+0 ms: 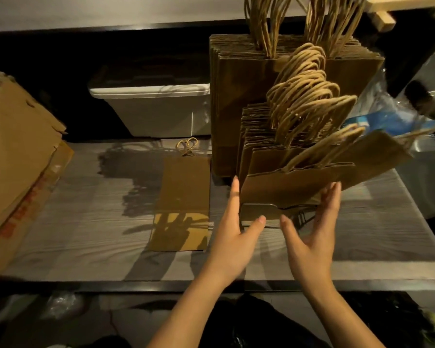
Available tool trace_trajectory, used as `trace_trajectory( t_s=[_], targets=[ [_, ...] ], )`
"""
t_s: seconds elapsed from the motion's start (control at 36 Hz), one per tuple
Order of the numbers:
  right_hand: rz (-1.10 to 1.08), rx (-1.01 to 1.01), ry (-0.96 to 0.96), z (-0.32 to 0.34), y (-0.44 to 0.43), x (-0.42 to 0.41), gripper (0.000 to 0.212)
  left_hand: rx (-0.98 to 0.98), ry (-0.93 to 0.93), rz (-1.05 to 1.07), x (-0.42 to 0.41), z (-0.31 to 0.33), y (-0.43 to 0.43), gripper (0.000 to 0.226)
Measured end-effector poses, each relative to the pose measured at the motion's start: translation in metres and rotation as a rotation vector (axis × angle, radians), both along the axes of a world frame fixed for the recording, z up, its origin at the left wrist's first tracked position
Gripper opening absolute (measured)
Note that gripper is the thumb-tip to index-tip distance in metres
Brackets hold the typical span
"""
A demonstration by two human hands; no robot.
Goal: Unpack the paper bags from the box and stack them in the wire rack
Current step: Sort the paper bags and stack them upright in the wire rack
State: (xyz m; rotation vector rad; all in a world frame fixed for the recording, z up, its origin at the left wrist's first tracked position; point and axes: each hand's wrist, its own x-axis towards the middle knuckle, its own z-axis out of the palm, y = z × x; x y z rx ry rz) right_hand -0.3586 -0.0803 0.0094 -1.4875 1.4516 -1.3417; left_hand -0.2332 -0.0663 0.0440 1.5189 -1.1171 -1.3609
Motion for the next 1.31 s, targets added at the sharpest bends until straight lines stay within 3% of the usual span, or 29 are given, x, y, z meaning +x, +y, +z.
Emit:
trace_trajectory(
  t_s=[0.17,0.36,0.53,0.67,0.81,0.94,1.03,1.14,1.31],
  targets=[
    [-0.307,-0.033,-0.369,0.012,-0.033,-0.027,0.082,-0.004,0.035,-0.029,0.003,0.006,-0.003,0.078],
    [-0.527,0.241,-0.737,-0.012,-0.084,-0.078,0.058,0.013,0.078,-0.012,0.000,0.009,-0.012,0.079],
    [-0.492,0.349,-0.959,-0.027,-0.091,-0.101,0.080,0.018,0.067,0.041,-0.003,0.011,-0.020,0.076],
    [-0.601,0.341,-0.946,-0.031,-0.100,-0.110,0.088,0.011,0.041,0.134,-0.011,0.016,-0.029,0.073],
    [-0.548,0.299,-0.974,-0.026,-0.110,-0.126,0.101,0.012,0.000,0.223,-0.017,0.013,-0.035,0.065],
    [-0.591,0.297,-0.907,-0.023,-0.119,-0.134,0.078,-0.018,-0.041,0.294,-0.025,0.006,-0.040,0.060],
    [-0.604,0.302,-0.870,-0.019,-0.125,-0.135,0.044,-0.020,-0.055,0.314,-0.031,0.008,-0.043,0.060],
    [-0.605,0.270,-0.755,-0.015,-0.124,-0.131,0.047,-0.049,-0.066,0.341,-0.033,0.008,-0.044,0.058],
    [-0.583,0.066,-0.638,0.025,-0.116,-0.112,0.028,-0.040,-0.068,0.341,-0.032,0.008,-0.045,0.058]
  ],
)
